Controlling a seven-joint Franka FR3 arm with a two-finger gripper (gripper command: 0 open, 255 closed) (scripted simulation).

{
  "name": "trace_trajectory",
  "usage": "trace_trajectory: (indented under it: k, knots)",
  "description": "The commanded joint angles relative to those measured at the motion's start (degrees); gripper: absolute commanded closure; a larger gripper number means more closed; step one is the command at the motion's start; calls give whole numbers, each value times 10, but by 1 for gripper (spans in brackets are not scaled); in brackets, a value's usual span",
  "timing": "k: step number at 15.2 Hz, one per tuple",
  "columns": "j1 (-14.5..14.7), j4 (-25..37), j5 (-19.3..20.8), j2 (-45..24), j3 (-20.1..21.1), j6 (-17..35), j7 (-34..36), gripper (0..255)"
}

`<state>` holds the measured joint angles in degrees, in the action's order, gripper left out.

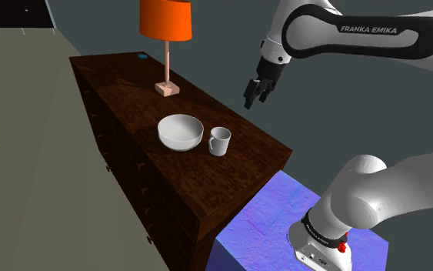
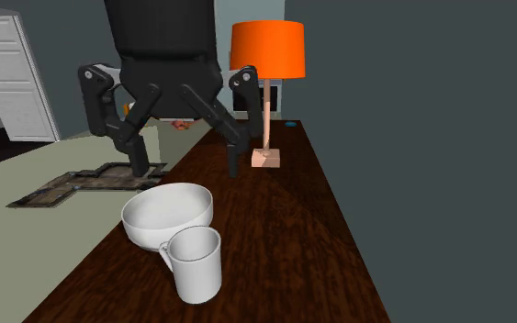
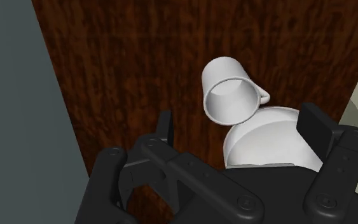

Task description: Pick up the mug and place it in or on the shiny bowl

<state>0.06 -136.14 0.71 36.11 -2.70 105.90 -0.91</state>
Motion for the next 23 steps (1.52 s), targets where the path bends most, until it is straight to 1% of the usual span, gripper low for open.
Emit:
trace_trajectory:
  k: [1,7,13,21,23]
  knots:
    - [2,-9,-4,-33,-3,35,-2,0]
    - [6,-12,-19,-144,-19,126,-22,0]
    - [12,10,-45,-269,-32,205,-49,0]
    - [15,-14,-55,-312,-31,270,-57,0]
    - [15,-14,-55,-312,-31,270,-57,0]
